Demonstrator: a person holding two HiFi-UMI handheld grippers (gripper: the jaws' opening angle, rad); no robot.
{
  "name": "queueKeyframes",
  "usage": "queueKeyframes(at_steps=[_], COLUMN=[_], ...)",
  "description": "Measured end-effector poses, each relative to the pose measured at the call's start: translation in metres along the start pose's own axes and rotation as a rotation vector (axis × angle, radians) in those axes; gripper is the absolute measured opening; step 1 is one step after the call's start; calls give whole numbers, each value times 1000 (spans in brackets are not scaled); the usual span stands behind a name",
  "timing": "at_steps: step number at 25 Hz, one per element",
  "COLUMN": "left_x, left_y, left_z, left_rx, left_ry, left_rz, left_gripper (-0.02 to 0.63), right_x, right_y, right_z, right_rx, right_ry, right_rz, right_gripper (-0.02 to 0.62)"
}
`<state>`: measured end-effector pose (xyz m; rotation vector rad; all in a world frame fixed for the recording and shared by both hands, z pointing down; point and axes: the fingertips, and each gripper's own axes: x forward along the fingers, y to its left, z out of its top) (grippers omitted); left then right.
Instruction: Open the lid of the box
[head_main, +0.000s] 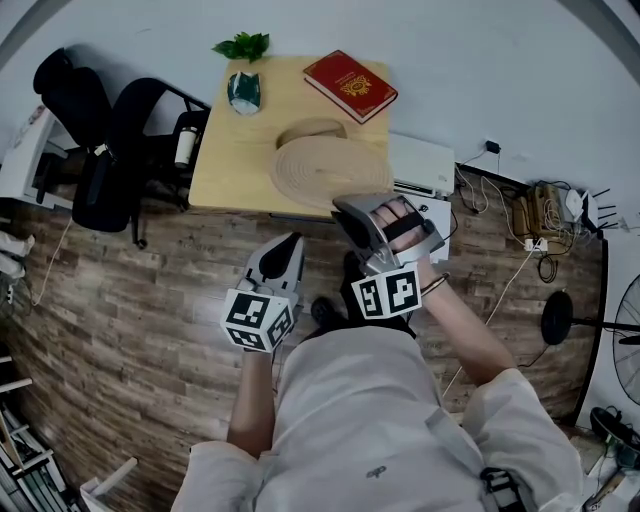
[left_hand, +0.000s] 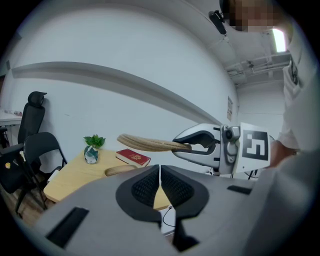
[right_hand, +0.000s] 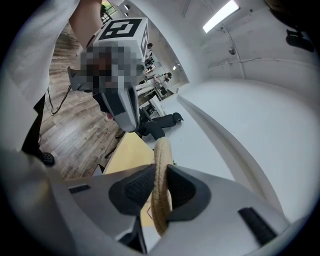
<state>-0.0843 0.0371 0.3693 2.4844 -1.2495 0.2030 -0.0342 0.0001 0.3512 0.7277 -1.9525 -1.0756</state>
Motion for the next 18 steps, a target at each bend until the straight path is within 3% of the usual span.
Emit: queueKeyframes(at_steps=[18], left_x=[1], left_y=[2], left_z=[-2], left_rx=[-12], left_ry=[-6], left_rz=[-7], left_gripper=[14], right_x=[0], right_y=[-1], right_z=[1], right_rx=[-6], right_ry=[14], right_rz=[-5], right_gripper=[74])
